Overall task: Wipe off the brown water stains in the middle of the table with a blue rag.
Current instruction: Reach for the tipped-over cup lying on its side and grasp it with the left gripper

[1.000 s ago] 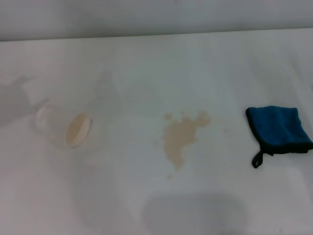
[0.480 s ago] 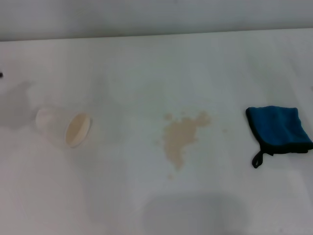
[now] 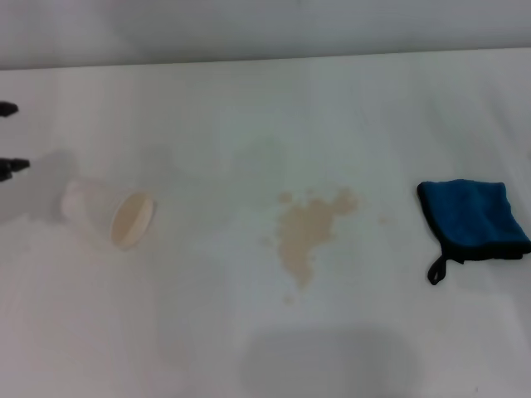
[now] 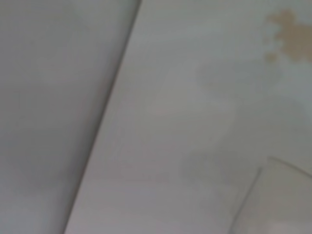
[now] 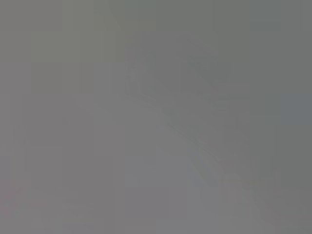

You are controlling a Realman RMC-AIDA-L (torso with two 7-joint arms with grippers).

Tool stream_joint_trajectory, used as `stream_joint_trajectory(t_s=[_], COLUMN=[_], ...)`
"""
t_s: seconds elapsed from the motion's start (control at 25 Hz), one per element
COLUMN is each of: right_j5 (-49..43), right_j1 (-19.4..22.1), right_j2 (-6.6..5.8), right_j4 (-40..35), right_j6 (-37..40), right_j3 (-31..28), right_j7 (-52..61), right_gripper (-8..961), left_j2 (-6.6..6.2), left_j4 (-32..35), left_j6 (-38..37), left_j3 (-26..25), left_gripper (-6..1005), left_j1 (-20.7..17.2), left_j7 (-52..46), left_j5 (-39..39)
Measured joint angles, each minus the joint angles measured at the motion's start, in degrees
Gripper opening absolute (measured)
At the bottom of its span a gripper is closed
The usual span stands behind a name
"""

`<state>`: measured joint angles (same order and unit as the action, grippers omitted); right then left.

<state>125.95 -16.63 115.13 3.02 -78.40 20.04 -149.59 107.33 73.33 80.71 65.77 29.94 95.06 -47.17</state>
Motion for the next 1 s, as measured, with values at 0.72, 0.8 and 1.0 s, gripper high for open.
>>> stream_joint_trajectory(t_s=[0.72, 0.8, 1.0], right_j5=[0.0, 0.0, 0.0], right_j1=[0.8, 0.81, 0.99], right_j2=[-0.09, -0.09, -0.1], right_j4=[0.67, 0.79, 1.06], right_j6=[-0.13, -0.09, -0.02], right_j3=[0.02, 0.1, 0.18], right_j7=[-0.17, -0.3, -0.38], right_gripper=[874, 874, 874], left_j2=[1.1, 1.12, 1.06], left_j4=[-7.66, -7.81, -9.82], left_j6=[-5.53, -5.43, -5.34], left_j3=[12.31, 13.15, 15.0], left_gripper=[762, 772, 810], left_j1=[6.45, 7.25, 9.16], left_j7=[-3.46, -3.78, -3.66], left_j5=[5.65, 5.91, 6.0])
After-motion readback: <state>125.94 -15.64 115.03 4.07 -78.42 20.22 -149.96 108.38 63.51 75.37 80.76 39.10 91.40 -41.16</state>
